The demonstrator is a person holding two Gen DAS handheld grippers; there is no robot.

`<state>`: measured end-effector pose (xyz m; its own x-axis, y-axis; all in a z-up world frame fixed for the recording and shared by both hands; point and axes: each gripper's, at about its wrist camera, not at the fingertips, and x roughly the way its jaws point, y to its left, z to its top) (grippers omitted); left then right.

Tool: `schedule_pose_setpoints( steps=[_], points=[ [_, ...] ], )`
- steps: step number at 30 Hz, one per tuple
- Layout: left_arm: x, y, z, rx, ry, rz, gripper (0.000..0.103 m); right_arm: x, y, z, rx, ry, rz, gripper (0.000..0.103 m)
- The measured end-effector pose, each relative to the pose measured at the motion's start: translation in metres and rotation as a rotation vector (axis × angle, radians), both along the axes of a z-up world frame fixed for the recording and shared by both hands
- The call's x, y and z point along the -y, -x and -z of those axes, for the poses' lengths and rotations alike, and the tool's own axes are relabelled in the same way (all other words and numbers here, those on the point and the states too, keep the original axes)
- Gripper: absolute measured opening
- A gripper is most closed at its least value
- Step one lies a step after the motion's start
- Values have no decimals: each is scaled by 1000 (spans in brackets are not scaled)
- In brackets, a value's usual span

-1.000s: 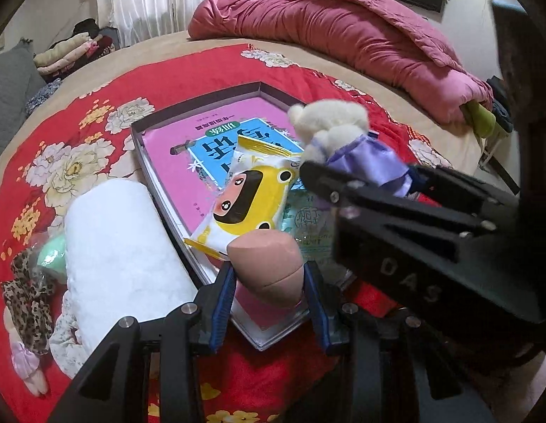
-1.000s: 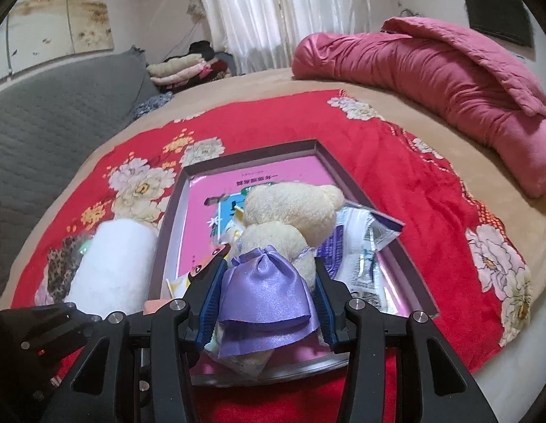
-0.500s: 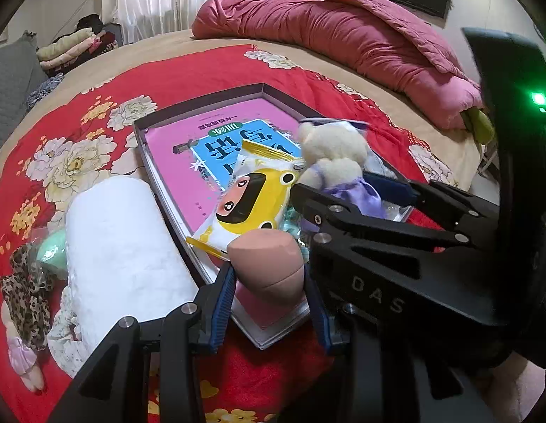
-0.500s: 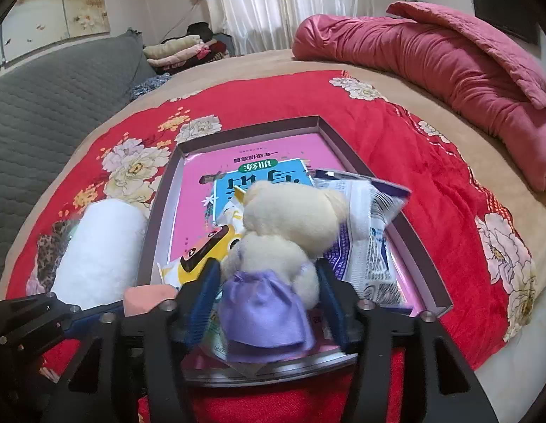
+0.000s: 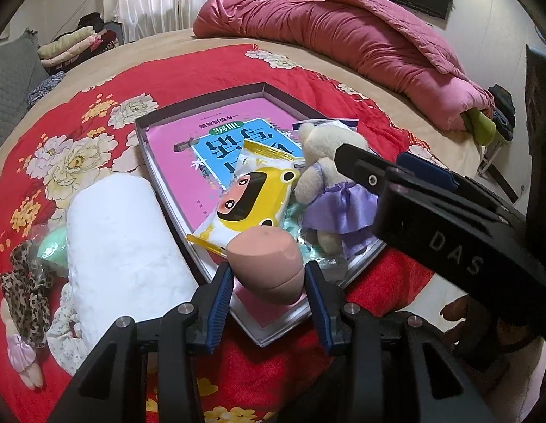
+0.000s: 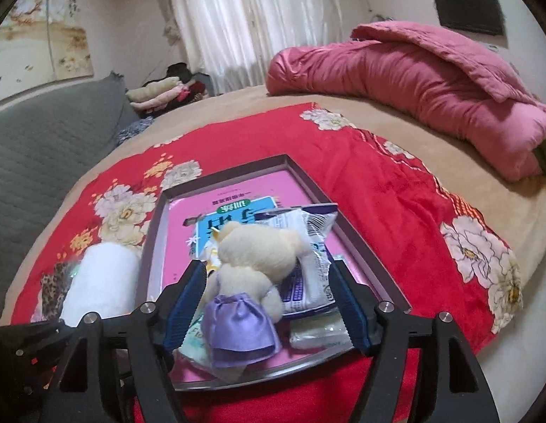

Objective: Organize soft objects
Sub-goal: 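Lower the bear onto the tray and open the right tool while the left tool releases the sponge, then withdraw both tools from the tray toward the remaining soft toys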

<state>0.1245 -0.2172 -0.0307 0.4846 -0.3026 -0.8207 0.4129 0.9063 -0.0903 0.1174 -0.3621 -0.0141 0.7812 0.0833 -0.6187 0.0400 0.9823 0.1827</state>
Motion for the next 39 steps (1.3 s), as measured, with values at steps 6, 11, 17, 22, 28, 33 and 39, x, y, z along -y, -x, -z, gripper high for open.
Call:
schedule_pose_setpoints(
  steps=[6,11,17,22,28,33,39],
  points=[
    [-1,0,0,9,-1,-13,47,2,-3,4,-23,-6,9,74],
    [-3,2,-3,6,21,-17,52,5,-3,5,-21,-14,14,74],
    [-7,8,-5,18,26,-22,52,7,-2,5,-21,-24,21,74],
    [-10,12,-10,25,33,-33,52,8,-1,5,-16,-20,21,74],
    [-18,21,-26,58,69,-58,57,7,2,1,-2,-9,25,74],
    [-26,30,-39,81,97,-69,60,9,7,-3,18,-2,40,75],
    [-41,37,-43,85,108,-97,61,3,15,-10,48,51,53,75]
  ],
)
